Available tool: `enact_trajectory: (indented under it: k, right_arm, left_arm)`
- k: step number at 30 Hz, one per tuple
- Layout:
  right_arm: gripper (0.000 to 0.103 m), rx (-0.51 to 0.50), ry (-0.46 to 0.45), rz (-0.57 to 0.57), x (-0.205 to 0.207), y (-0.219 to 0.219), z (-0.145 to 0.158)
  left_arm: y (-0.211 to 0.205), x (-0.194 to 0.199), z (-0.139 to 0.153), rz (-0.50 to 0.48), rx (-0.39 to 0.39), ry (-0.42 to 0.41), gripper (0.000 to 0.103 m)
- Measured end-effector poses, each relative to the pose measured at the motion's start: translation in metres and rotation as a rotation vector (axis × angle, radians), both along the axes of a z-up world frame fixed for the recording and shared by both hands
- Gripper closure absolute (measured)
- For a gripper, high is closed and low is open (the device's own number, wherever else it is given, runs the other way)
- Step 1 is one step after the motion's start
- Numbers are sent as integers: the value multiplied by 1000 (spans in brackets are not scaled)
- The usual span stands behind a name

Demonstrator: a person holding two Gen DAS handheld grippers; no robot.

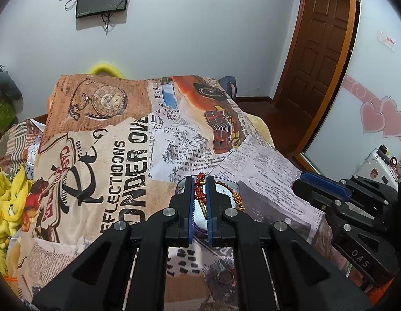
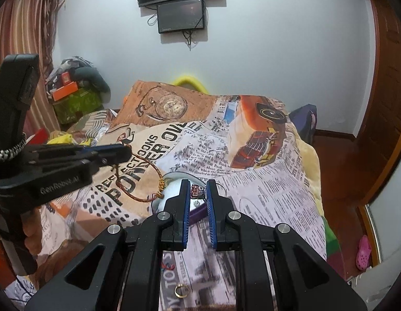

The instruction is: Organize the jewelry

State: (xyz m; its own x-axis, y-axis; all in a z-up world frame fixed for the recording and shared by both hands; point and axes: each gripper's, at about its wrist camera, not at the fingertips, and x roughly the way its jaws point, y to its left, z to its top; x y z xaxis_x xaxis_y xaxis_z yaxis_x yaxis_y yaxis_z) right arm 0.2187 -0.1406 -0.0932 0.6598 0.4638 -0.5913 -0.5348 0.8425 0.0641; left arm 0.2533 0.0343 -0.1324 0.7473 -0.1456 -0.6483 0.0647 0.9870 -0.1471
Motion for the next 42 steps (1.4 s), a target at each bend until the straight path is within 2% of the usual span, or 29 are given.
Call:
enact_trajectory:
  k: [19,36,42]
  right_arm:
    - [92,-1,115,72,51,21,-32]
    - [92,-63,222,147,72,40,-64]
    - [92,-88,244,161,71,43,-69]
  left_arm:
    - [1,51,-55,-30,-26,152,96]
    - [-5,69,-70,-76,-5,194,96]
    - [-3,65,-67,-57,11,176,96]
